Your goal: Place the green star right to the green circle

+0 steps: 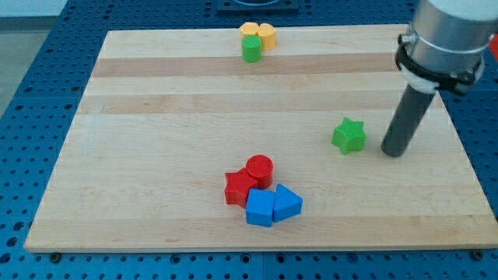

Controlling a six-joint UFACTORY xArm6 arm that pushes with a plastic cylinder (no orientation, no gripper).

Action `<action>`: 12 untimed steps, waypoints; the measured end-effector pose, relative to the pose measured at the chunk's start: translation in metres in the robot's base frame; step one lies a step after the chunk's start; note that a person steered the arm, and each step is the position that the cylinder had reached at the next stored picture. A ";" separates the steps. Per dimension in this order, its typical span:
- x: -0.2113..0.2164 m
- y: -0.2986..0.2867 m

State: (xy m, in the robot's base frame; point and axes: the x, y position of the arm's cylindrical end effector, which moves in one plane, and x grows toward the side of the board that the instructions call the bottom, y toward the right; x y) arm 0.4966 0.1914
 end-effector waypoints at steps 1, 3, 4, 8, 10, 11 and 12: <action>0.007 -0.007; -0.004 -0.042; -0.018 -0.051; -0.104 -0.082; -0.122 -0.128; -0.137 -0.146; -0.158 -0.150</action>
State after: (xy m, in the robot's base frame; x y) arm 0.3391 0.0415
